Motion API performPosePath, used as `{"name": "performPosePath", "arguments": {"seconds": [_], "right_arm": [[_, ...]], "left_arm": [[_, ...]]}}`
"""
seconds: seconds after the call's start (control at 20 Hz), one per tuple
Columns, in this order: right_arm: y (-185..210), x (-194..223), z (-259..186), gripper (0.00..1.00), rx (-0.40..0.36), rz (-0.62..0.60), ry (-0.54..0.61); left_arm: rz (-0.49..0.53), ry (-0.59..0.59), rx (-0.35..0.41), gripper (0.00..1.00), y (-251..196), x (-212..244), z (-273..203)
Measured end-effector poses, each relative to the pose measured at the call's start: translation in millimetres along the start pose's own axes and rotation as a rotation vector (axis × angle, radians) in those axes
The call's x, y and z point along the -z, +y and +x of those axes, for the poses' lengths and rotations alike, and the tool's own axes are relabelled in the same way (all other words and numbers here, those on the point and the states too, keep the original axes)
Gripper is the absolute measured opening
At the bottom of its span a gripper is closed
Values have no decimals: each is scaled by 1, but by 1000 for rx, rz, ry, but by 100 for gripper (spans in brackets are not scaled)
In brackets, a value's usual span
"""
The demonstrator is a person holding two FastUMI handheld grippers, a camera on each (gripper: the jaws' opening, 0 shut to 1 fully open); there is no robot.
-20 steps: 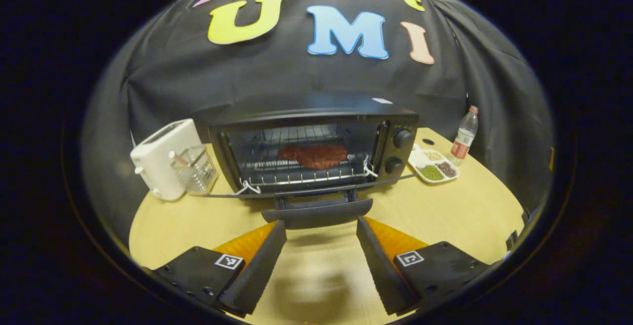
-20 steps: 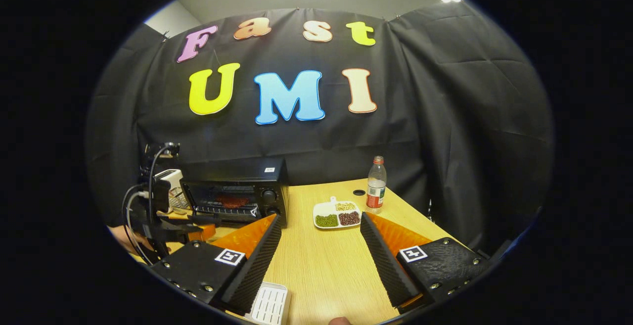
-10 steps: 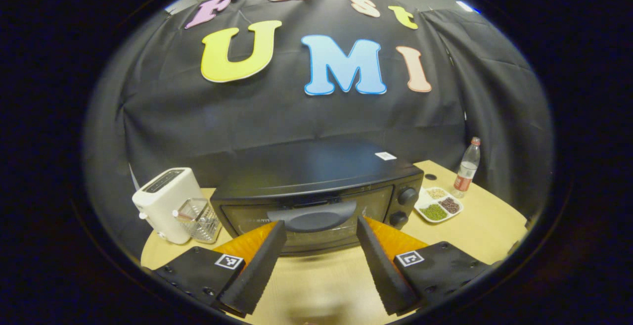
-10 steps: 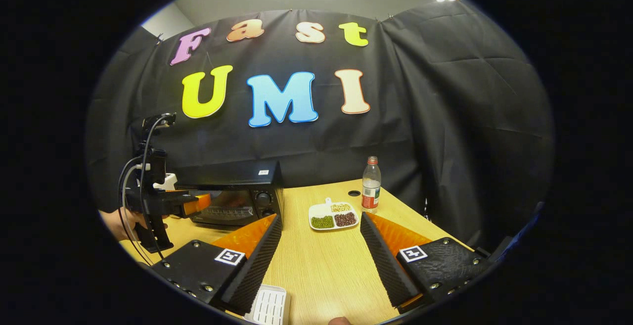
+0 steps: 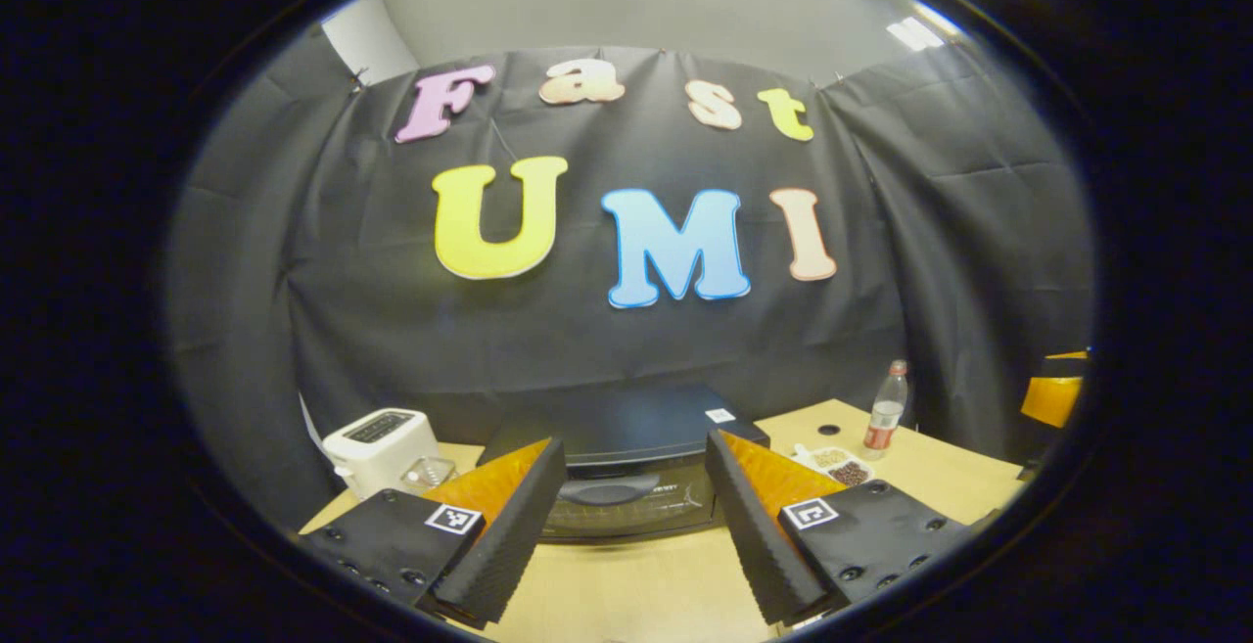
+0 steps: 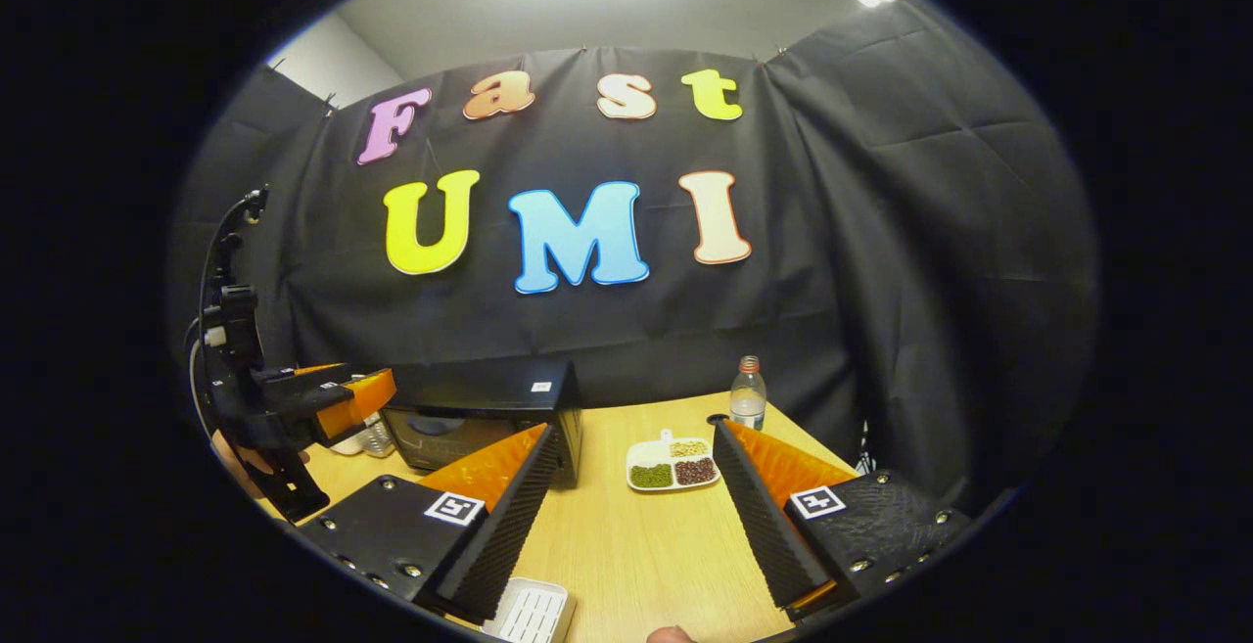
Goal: Open the electric oven with the left hand, put the food in, and close the electric oven.
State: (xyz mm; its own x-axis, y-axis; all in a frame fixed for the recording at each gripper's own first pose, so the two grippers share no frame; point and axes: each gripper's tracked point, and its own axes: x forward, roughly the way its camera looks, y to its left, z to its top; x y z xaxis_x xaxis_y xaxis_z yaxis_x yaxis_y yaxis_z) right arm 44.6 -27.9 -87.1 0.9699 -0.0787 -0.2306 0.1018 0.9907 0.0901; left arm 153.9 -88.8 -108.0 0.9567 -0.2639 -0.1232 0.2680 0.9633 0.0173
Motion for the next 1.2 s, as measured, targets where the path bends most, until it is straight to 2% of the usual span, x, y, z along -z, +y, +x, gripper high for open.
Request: {"name": "performPosePath", "arguments": {"seconds": [0.1, 0.25, 0.55, 0.75, 0.85, 0.9, 1.05, 1.1, 1.15, 1.2], "right_arm": [[-9, -11, -11, 98, -34, -15, -20], [-22, -24, -30, 98, -70, -76, -58], [-36, -42, -67, 98, -175, -96, -89], [-44, -64, -83, 98, -178, -108, -125], [-47, -70, -87, 98, -157, -106, -144], [-45, -70, -90, 97, -154, -102, -155], [-41, -71, -95, 98, -136, -118, -169], [-40, -70, -96, 97, -132, -124, -167], [-36, -69, -97, 98, -130, -123, -168], [-34, -69, -98, 98, -130, -120, -172]], "left_arm": [[-23, -10, -48, 99, -2, -13, -29], [-45, -26, -107, 99, -3, -30, -78], [2, -72, -237, 99, 1, -56, -172], [-28, -84, -286, 99, 2, -67, -213], [-49, -88, -282, 95, -3, -67, -226], [-46, -91, -275, 99, -5, -66, -232], [-14, -91, -249, 99, -13, -65, -246], [-12, -84, -243, 95, -12, -65, -246], [-21, -82, -239, 99, -11, -65, -249], [-36, -84, -240, 95, -8, -66, -251]]}}
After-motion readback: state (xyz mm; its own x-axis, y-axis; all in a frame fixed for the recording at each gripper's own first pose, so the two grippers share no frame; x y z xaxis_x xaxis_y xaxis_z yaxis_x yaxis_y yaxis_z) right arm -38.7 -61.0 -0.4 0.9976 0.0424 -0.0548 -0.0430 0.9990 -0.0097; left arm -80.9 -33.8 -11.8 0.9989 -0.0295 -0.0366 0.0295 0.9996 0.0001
